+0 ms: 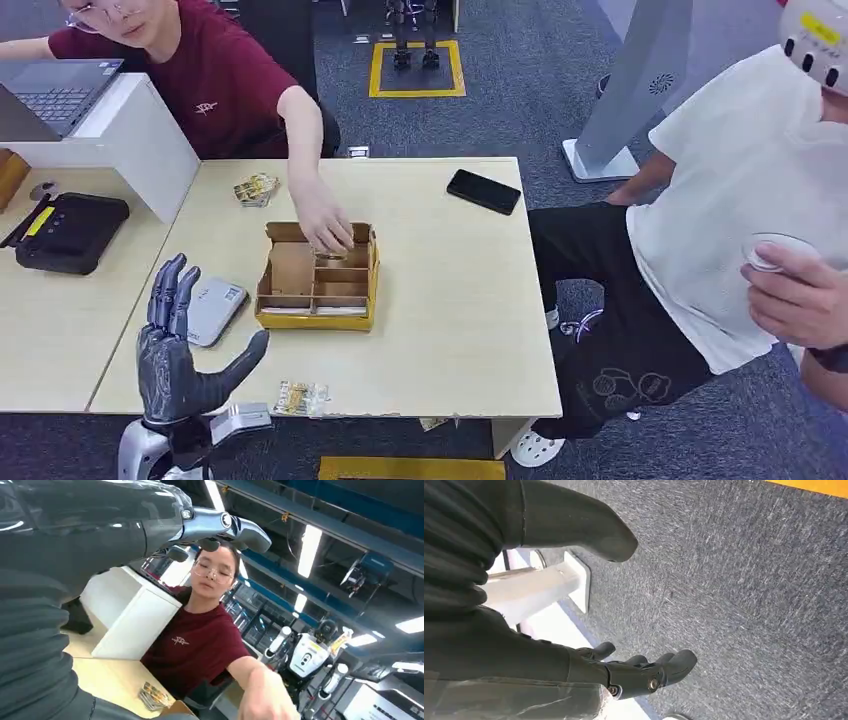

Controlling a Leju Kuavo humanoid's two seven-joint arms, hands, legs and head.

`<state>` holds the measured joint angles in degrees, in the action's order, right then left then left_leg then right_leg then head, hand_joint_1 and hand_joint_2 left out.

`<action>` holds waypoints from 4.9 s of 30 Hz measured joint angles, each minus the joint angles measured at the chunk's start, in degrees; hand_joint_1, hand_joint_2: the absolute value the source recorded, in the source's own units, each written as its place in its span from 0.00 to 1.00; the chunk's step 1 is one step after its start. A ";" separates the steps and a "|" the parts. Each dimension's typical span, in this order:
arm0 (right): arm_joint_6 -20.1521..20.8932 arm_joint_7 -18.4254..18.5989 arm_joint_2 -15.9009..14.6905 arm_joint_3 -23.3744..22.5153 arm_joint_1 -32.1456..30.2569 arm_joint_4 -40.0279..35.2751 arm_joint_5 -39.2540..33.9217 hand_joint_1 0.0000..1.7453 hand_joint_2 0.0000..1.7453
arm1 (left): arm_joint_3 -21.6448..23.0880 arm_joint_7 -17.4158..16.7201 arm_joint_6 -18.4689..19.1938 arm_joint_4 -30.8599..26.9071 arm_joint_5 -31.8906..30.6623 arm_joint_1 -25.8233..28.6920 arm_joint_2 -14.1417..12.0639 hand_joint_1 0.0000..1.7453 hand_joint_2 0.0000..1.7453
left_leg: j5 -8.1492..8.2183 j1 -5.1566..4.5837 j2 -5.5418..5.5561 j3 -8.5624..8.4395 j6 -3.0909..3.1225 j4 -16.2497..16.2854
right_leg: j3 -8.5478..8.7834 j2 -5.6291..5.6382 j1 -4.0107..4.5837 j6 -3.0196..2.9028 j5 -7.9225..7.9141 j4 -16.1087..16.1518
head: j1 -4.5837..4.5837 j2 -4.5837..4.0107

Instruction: Pass the card to the sensor for recognition and then transmit it.

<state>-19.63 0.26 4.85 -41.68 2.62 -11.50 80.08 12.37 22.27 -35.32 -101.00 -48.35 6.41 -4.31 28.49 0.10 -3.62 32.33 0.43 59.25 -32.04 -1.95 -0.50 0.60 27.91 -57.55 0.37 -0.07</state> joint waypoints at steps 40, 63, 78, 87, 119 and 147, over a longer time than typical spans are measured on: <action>0.20 0.15 0.02 -1.36 0.02 0.00 0.87 0.00 1.00 | 0.02 -1.29 7.63 2.01 -7.54 0.71 -1.86 0.00 1.00 | 0.00 0.00 -0.01 0.01 0.00 0.00 | -0.04 0.02 0.00 0.00 0.00 0.00 | 0.00 0.00; 0.50 0.15 0.02 -3.52 0.14 -0.07 1.75 0.00 1.00 | 13.03 -13.77 1.72 8.42 -32.97 1.39 -5.27 0.00 1.00 | 0.00 -0.01 -0.01 0.05 0.00 0.01 | -0.08 0.01 -0.01 0.00 0.00 0.01 | 0.02 0.00; 0.85 0.31 0.13 -3.52 0.42 -0.07 3.62 0.00 1.00 | 14.71 -20.41 -1.16 20.93 -36.76 -5.57 0.28 0.00 1.00 | 0.00 -0.01 -0.01 0.05 0.00 0.01 | -0.07 0.01 -0.01 0.00 0.00 0.00 | 0.00 0.00; 1.01 0.22 0.15 -3.52 0.48 -0.07 4.46 0.00 1.00 | 14.03 -22.82 -0.90 26.92 -36.96 -9.10 2.25 0.00 1.00 | 0.00 -0.01 0.00 0.05 0.00 0.01 | -0.07 0.00 -0.01 0.00 -0.01 0.00 | 0.00 0.00; 0.92 0.33 0.13 -3.54 0.69 -0.07 5.29 0.00 1.00 | 9.31 -19.62 0.29 34.71 -32.24 -12.71 5.05 0.00 1.00 | 0.00 -0.01 -0.01 0.06 0.00 0.01 | -0.08 0.01 -0.01 0.00 -0.01 0.00 | 0.00 0.00; 0.85 -0.24 0.13 -3.78 0.68 -0.07 5.46 0.00 1.00 | 9.42 -18.14 3.41 30.05 -28.72 -10.47 3.80 0.93 1.00 | 0.00 -0.01 0.00 0.07 0.00 0.01 | -0.08 0.00 0.00 0.00 -0.01 0.00 | 0.00 0.00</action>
<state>-18.78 0.02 4.98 -45.46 3.30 -11.56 85.55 21.79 4.13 -31.91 -70.95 -77.07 -4.06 -0.50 28.49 0.09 -3.63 32.40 0.43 59.26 -32.12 -1.95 -0.50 0.60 27.90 -57.55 0.37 -0.07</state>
